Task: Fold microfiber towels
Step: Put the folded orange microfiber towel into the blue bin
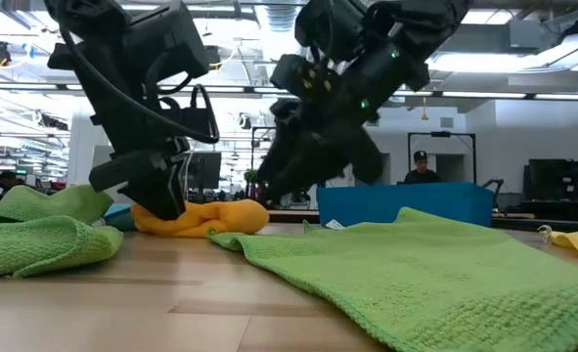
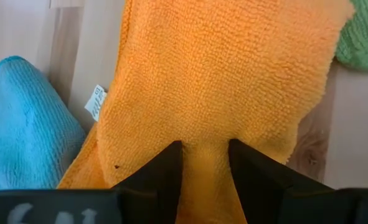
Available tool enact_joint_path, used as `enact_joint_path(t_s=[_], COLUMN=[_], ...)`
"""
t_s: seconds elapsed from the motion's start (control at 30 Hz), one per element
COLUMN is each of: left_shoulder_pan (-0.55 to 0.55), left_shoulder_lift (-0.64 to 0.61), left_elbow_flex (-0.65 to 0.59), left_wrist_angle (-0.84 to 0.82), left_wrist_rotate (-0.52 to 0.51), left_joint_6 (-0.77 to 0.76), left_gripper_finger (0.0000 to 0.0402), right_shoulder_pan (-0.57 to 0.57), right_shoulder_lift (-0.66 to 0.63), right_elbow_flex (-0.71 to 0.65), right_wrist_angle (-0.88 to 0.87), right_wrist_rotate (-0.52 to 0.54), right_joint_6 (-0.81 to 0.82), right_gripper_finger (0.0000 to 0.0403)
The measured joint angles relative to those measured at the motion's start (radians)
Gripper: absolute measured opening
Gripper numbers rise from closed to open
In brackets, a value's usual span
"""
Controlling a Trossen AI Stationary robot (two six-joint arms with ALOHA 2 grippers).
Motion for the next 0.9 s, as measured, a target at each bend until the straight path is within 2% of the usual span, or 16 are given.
enact_joint_path(t_s=[0.13,0.4,0.9], left_shoulder_pan=[0.0,0.001,0.043], left_shoulder_lift=[0.0,0.0,0.0], left_elbow_flex=[-0.001,-0.001,-0.001], left_wrist_angle=[-0.001,0.001,0.02], left_wrist_rotate=[-0.004,0.001,0.053], left_joint_6=[0.018,0.045,0.087], left_gripper_finger=[0.0128,0.0128,0.0128], right_shoulder_pan=[0.016,0.014,-0.025], right_shoulder_lift=[0.051,0.08,0.081], right_elbow_flex=[0.0,0.0,0.0], right_wrist_angle=[0.042,0.138,0.145], right_wrist_rotate=[0.027,0.123,0.04], right_joint_6=[-0.155,-0.26,-0.39], right_gripper_finger=[0.024,0.024,0.024])
